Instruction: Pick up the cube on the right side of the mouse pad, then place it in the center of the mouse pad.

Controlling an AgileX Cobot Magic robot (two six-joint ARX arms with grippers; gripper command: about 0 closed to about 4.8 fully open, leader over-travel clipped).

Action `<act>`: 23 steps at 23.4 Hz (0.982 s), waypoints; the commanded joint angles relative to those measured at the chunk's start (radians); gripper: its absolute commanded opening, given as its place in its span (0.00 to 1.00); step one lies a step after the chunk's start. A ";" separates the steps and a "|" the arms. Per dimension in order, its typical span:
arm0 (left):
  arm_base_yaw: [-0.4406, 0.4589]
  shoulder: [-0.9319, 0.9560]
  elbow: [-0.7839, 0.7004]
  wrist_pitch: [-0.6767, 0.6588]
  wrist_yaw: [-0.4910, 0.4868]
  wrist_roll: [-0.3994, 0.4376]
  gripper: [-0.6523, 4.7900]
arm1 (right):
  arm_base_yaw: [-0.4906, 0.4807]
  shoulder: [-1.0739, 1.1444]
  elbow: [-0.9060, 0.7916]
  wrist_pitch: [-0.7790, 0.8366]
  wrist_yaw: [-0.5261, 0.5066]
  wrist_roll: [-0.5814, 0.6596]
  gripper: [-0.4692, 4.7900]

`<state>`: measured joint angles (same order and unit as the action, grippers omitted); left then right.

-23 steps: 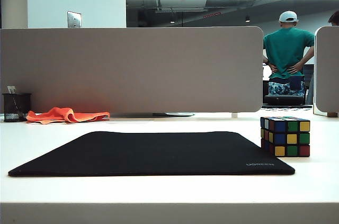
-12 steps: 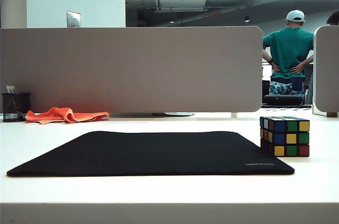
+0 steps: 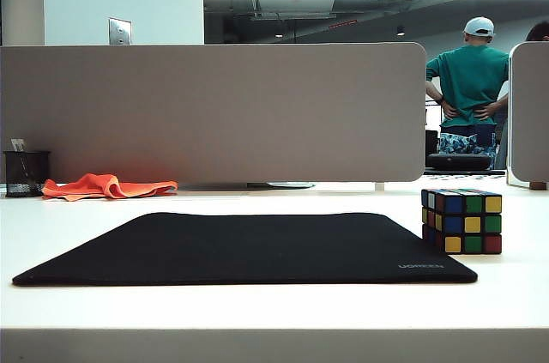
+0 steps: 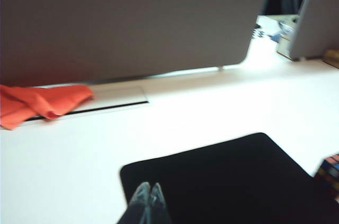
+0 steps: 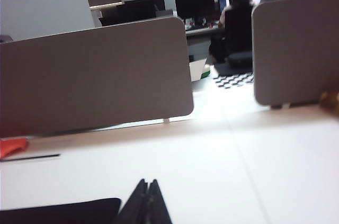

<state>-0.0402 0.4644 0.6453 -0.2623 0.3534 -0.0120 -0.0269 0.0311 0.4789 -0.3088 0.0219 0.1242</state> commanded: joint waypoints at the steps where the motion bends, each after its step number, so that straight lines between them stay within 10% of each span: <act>1: -0.031 0.076 0.077 -0.021 0.041 0.012 0.11 | 0.000 0.037 0.058 -0.015 -0.002 -0.109 0.08; 23: -0.201 0.315 0.261 -0.232 0.089 0.061 0.11 | 0.071 0.666 0.464 -0.305 0.014 -0.066 0.08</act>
<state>-0.2348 0.7818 0.9001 -0.4854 0.4416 0.0338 0.0315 0.6632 0.9028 -0.5888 0.0254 0.0341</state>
